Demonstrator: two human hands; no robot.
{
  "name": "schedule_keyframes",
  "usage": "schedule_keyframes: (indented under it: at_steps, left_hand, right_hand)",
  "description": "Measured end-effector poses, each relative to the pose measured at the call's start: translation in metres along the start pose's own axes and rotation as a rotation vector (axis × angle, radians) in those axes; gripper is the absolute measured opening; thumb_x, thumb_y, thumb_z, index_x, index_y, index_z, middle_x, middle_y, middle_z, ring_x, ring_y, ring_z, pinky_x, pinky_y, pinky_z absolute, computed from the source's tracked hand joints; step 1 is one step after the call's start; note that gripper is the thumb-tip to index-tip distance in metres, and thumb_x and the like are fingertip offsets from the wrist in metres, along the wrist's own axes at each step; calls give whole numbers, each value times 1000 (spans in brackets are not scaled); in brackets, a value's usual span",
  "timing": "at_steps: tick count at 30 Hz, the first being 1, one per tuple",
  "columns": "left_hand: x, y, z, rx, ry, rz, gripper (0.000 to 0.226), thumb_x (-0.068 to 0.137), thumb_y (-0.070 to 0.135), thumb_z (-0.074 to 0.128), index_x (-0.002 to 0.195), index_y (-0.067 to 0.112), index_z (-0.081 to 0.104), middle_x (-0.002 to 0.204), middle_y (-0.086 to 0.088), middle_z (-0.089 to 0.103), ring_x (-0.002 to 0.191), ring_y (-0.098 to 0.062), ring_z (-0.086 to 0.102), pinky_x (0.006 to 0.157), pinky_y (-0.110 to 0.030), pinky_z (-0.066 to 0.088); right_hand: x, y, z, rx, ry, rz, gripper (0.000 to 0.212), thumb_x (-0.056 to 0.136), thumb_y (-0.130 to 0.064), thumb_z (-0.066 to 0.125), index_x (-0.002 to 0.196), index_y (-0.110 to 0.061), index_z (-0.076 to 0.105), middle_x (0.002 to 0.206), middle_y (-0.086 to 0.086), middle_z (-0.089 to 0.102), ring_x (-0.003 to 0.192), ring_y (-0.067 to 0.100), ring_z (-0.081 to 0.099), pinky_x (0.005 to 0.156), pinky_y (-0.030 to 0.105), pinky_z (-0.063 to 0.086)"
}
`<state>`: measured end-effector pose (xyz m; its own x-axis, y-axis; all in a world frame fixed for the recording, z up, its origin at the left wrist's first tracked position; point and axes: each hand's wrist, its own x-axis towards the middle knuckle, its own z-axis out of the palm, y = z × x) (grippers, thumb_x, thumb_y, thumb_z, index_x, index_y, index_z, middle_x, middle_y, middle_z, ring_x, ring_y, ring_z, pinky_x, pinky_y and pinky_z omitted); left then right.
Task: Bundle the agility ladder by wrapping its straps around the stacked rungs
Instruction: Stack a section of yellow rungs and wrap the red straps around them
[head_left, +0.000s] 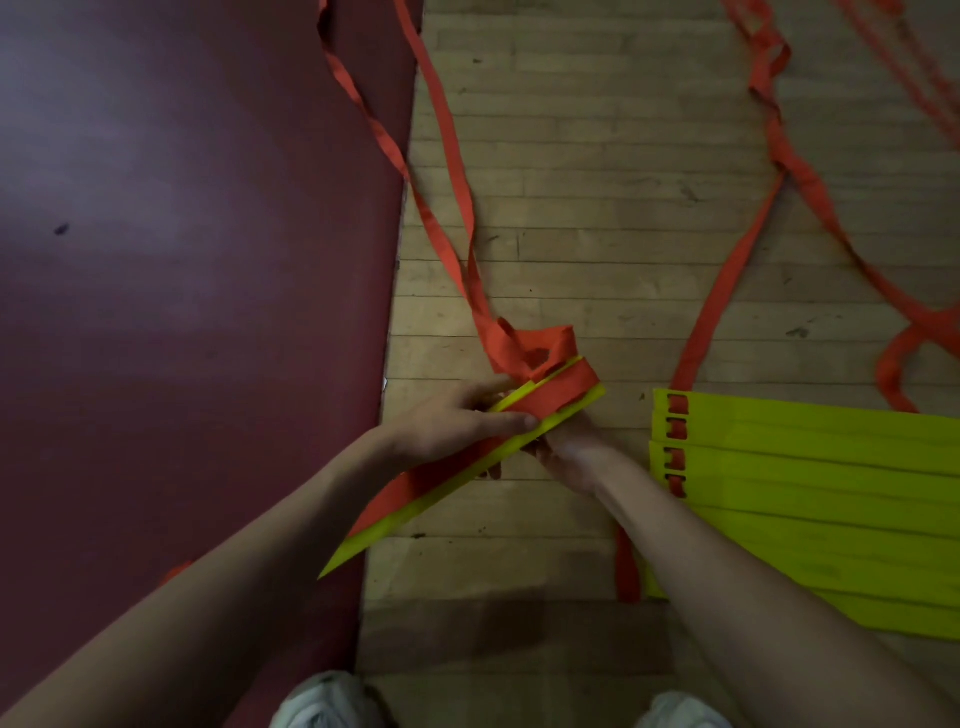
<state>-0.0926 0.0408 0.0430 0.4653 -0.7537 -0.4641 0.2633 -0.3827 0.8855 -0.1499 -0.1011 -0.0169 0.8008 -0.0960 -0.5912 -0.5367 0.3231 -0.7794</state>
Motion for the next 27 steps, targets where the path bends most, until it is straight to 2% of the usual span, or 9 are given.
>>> schedule_keyframes:
  at_steps: [3,5,9,13,16,18,21,24,27]
  left_hand:
    - [2,-1,1,-15,5,-43,44,92,18,63,134,18,51,93,-4,66,65,-23,64,57,-32,54]
    - [1,0,1,-8,-10,-39,32,93,15,61,125,17,56,90,-4,65,63,-22,63,56,-33,54]
    - [0,1,-1,-15,-23,-32,7,93,14,61,99,12,62,78,-2,65,62,-20,62,56,-34,54]
    - [1,0,-2,-38,-2,-81,14,91,14,63,103,7,62,86,-10,64,64,-23,63,56,-32,54]
    - [2,0,-5,-21,21,-88,22,90,17,66,110,9,63,92,-9,65,66,-22,65,59,-30,55]
    - [3,-2,-6,-14,56,-69,23,90,18,66,111,12,63,101,-4,62,65,-16,67,59,-26,54]
    - [6,-3,-6,21,53,-33,18,92,16,63,109,20,59,100,1,58,65,-8,66,59,-21,52]
    - [9,-7,-4,74,48,-40,19,93,16,62,111,17,58,96,-12,65,73,-21,67,64,-29,56]
    - [13,-12,-1,112,78,-54,41,93,16,61,132,9,48,108,-19,65,91,-35,67,75,-39,58]
  right_hand:
    - [2,-3,2,-72,-13,-9,23,95,-19,50,100,-7,69,101,16,72,90,36,65,82,50,52]
    - [3,-4,1,-146,-27,4,28,94,-23,52,106,-2,66,100,22,70,86,38,64,77,51,53]
    - [2,0,0,-247,-45,63,25,99,-16,41,103,-3,62,92,20,61,81,31,53,52,23,44]
    - [5,13,1,-216,-65,136,28,98,-14,40,103,0,64,86,19,64,81,34,55,54,25,48]
    - [0,7,-4,-152,107,155,23,99,-14,44,91,-8,65,80,11,66,76,25,60,56,25,53]
    - [1,0,-16,-107,291,77,20,99,-10,44,88,-15,60,83,8,65,72,19,60,57,26,52]
    - [1,-25,-31,-102,385,-155,19,100,-10,44,90,-22,56,88,0,62,75,12,58,53,18,47]
    - [-4,-56,-30,-120,359,-315,11,100,-14,47,103,-17,57,90,-3,61,75,5,58,58,13,46]
    - [-8,-70,-19,-345,227,-405,9,98,-22,53,101,-21,62,96,-1,60,89,10,57,76,18,47]
